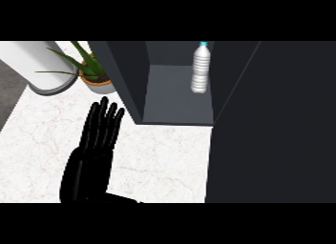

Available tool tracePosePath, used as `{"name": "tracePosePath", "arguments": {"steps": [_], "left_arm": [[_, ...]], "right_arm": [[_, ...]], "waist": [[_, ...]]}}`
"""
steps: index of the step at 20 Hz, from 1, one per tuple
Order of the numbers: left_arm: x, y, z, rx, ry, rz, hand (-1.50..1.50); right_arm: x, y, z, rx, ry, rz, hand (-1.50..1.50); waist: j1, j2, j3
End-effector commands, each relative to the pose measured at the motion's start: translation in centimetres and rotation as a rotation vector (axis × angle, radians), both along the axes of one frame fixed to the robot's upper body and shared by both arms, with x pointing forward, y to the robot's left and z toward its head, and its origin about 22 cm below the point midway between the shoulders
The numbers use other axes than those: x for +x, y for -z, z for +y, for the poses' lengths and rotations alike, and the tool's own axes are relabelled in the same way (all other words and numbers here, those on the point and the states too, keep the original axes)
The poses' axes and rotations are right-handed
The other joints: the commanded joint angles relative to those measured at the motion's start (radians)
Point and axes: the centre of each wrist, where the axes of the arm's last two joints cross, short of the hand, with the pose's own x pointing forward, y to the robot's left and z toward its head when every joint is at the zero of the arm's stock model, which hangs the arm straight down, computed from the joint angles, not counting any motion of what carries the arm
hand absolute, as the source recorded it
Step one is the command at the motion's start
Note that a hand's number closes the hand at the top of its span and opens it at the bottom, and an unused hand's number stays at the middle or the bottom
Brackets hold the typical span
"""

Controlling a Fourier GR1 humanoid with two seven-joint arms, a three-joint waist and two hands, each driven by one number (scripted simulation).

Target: Pick up the bottled water, place it into the cabinet and close the cabinet

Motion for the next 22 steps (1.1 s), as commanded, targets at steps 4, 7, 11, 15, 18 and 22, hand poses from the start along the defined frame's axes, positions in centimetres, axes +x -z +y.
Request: {"name": "tracePosePath", "arguments": {"steps": [4,7,11,15,18,22], "left_arm": [[-5.2,-1.4,4.0,-0.005,-0.06,-0.028,-1.5],[-6.7,-2.3,5.7,-0.01,-0.082,-0.044,-1.5],[-9.5,-2.5,7.3,-0.019,-0.128,-0.049,-1.5],[-10.8,-2.4,9.5,-0.033,-0.133,-0.03,-1.5],[-11.3,-3.3,10.4,-0.03,-0.119,-0.039,-1.5],[-12.5,-2.6,11.8,-0.026,-0.13,-0.027,-1.5]], "right_arm": [[-0.3,-0.6,0.6,-0.152,-0.242,-0.01,1.5],[-1.0,-1.9,1.3,-0.144,-0.34,-0.015,1.5],[-0.8,-3.3,3.5,-0.164,-0.368,-0.072,1.5],[-0.6,-4.3,5.1,-0.167,-0.377,-0.107,1.5],[-0.9,-5.7,5.7,-0.171,-0.383,-0.109,1.5],[-0.5,-5.8,6.3,-0.176,-0.408,-0.106,1.5]], "waist": [[-0.004,0.003,-0.001],[-0.004,0.003,-0.001],[0.002,0.003,-0.002],[0.01,0.005,-0.003],[0.012,0.006,-0.004],[0.022,0.005,-0.004]]}}
